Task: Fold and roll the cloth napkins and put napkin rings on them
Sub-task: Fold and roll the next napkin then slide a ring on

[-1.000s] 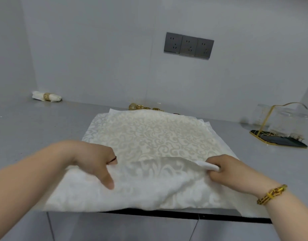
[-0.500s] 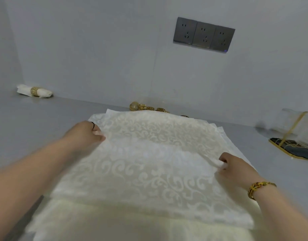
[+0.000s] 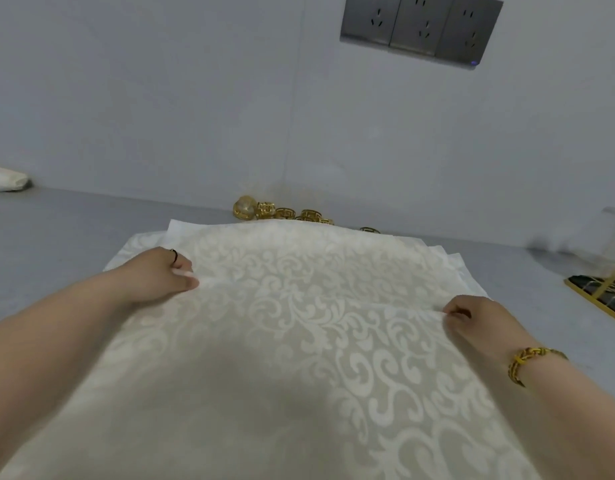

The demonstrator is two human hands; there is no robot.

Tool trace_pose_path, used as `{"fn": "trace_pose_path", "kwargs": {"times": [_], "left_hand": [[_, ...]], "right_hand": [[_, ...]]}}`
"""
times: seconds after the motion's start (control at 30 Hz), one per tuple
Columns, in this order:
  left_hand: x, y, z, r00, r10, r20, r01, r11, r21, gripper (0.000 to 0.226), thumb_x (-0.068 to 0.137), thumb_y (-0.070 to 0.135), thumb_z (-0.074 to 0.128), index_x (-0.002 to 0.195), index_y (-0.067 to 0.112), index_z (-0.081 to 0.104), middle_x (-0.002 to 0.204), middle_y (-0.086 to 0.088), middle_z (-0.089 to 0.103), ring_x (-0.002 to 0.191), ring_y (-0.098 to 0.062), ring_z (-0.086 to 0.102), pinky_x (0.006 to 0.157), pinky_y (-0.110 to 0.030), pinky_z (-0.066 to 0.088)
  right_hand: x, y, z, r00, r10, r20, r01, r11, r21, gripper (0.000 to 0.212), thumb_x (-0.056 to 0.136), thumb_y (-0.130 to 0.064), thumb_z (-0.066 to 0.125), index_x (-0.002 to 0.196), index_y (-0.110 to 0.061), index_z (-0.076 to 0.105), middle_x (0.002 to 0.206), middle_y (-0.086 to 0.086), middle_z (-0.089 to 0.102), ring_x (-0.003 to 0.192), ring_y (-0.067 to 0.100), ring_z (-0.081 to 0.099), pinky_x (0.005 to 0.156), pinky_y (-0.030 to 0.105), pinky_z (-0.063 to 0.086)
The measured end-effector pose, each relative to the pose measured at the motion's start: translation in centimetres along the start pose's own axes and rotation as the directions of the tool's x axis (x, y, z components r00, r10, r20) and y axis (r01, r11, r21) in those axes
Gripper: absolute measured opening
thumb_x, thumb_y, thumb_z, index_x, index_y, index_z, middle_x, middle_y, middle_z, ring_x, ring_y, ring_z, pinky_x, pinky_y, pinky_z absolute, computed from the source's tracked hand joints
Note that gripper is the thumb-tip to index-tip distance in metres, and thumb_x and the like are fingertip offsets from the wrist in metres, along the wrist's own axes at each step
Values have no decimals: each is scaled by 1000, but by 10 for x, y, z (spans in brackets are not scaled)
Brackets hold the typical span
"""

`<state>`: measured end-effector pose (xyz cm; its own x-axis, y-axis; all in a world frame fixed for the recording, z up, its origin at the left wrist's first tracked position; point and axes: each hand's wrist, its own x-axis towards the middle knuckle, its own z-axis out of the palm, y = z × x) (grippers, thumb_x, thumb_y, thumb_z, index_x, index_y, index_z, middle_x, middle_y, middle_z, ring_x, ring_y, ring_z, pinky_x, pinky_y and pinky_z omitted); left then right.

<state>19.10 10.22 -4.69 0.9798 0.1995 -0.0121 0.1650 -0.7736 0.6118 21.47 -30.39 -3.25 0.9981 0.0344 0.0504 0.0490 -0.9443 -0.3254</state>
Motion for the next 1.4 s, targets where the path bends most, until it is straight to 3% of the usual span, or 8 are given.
{"fn": "trace_pose_path", "kwargs": {"times": [0.13, 0.37, 0.77, 0.9, 1.07, 1.2, 1.3, 1.4], "left_hand": [[8, -8, -8, 1000, -21, -16, 20, 998, -54, 7, 83, 14, 66, 89, 11, 62, 99, -1, 58, 91, -18, 52, 62, -9, 39], [8, -11, -13, 998, -59, -21, 57, 995, -88, 13, 80, 14, 70, 69, 11, 63, 40, 5, 47, 32, -13, 38, 31, -14, 33], [1, -18, -14, 971, -194, -141, 141, 938, -315, 8, 75, 10, 73, 77, 6, 67, 29, 5, 32, 28, -14, 25, 30, -8, 21], [1, -16, -11, 971, -169, -170, 125, 961, -246, 8, 74, 8, 74, 76, 5, 67, 52, -7, 52, 48, -22, 41, 30, -8, 28], [-6, -7, -9, 970, -145, -192, 109, 976, -188, 24, 81, 16, 68, 102, 4, 62, 84, -10, 59, 79, -27, 52, 59, -13, 39], [-41, 7, -10, 983, -32, -178, 23, 998, -52, 38, 89, 23, 57, 124, 10, 52, 124, -9, 55, 105, -25, 53, 85, -28, 36], [-105, 32, 6, 954, 297, 43, -299, 953, 48, 35, 86, 46, 51, 120, 35, 48, 126, 23, 42, 118, -1, 43, 89, -4, 28], [-163, 47, 38, 839, 484, 247, -536, 814, 226, 66, 67, 87, 11, 119, 52, 32, 124, 41, 32, 117, 17, 29, 90, 11, 14]], "right_hand": [[16, -3, 9, 999, -50, 12, 50, 999, 9, 12, 91, -11, 48, 88, -20, 56, 102, -4, 53, 94, 13, 47, 80, 23, 34], [18, 1, 8, 999, -41, 20, 43, 993, -110, 17, 92, -13, 46, 102, -17, 60, 102, -7, 51, 91, 11, 43, 78, 22, 35], [11, 39, -7, 978, 198, -71, -184, 969, 162, 4, 90, -8, 50, 90, -10, 53, 82, 7, 56, 83, 25, 47, 73, 26, 32], [11, 30, -6, 971, 235, -31, -237, 968, -81, 24, 90, -14, 48, 114, -14, 53, 118, 10, 56, 107, 27, 49, 89, 33, 40], [-19, -7, -7, 985, 149, -90, -173, 891, -419, 45, 93, -20, 39, 137, -15, 29, 139, 7, 38, 129, 26, 33, 105, 34, 26], [-75, -60, 4, 988, -127, -92, 96, 953, -288, 38, 97, -33, 28, 127, -17, 46, 133, 2, 49, 126, 21, 40, 105, 26, 25], [-114, -101, 29, 920, -392, 15, 391, 915, -100, 52, 83, -37, 14, 98, -15, 59, 111, 6, 60, 111, 24, 51, 95, 25, 35], [-142, -128, 54, 877, -457, 147, 465, 885, -22, 58, 83, -39, 14, 112, -10, 55, 121, 9, 55, 116, 24, 46, 100, 30, 33]]}}
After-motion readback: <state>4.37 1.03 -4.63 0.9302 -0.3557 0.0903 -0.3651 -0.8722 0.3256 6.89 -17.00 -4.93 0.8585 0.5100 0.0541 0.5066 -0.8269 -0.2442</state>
